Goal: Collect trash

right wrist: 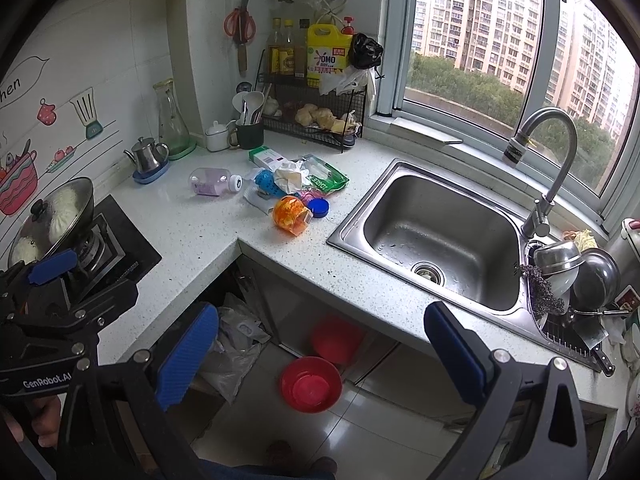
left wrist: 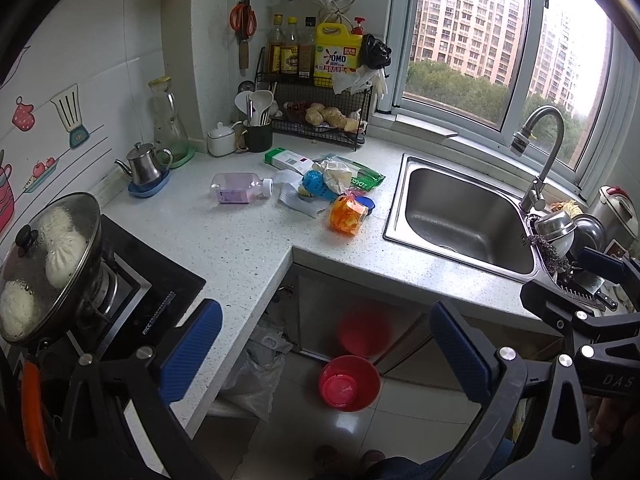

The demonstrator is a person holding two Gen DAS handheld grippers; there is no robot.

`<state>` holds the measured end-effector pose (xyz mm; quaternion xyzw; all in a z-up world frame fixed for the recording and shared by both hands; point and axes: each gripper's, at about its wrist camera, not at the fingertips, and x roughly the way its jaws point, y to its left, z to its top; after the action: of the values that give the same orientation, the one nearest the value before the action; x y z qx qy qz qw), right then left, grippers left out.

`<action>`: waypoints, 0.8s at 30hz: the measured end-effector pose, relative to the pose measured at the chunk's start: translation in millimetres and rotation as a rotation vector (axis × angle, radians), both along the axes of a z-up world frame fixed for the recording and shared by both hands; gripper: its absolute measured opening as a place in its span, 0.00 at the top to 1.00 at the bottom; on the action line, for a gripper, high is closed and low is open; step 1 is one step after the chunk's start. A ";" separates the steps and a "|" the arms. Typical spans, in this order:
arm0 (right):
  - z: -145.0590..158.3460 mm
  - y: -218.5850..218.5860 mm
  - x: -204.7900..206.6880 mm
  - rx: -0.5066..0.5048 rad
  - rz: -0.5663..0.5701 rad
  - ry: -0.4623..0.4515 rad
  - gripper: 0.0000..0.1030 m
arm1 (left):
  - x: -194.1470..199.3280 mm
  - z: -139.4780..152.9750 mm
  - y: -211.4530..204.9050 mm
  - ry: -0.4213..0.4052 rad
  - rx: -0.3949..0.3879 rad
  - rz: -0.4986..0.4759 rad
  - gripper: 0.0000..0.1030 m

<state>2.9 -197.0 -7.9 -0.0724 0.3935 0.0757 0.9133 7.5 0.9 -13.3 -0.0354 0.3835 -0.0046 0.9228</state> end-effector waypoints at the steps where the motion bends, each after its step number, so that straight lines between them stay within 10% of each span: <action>1: -0.1 -0.1 0.0 0.000 0.000 0.000 0.00 | 0.2 -0.2 -0.3 0.002 0.000 0.000 0.00; 24: 0.3 -2.0 11.6 -0.015 0.012 -0.042 0.00 | 21.2 -3.7 -3.4 0.020 0.005 0.035 0.00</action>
<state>14.4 -199.0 -7.6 -0.0833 0.3742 0.0765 0.9204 28.8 -2.4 -17.0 -0.0400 0.3923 0.0128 0.9189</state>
